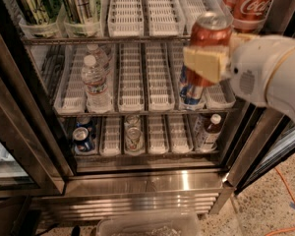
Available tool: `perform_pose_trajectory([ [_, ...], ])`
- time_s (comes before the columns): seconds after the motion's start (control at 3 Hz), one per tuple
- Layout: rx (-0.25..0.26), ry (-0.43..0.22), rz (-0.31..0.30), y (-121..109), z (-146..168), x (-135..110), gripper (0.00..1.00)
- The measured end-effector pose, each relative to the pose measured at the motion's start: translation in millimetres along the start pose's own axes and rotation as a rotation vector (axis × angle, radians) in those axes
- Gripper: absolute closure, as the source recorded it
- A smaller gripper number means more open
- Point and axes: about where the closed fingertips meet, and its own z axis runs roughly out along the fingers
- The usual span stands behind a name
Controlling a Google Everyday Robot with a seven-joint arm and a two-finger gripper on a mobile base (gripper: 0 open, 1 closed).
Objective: Pick coke can from top shelf of fridge
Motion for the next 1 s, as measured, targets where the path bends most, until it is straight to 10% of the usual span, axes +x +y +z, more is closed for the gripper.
perform_pose_trajectory([
  [0.67, -0.314, 0.094, -0.039, 91, -19, 37, 1.0],
  [1.0, -0.343, 0.096, -0.043, 99, -21, 38, 1.0],
])
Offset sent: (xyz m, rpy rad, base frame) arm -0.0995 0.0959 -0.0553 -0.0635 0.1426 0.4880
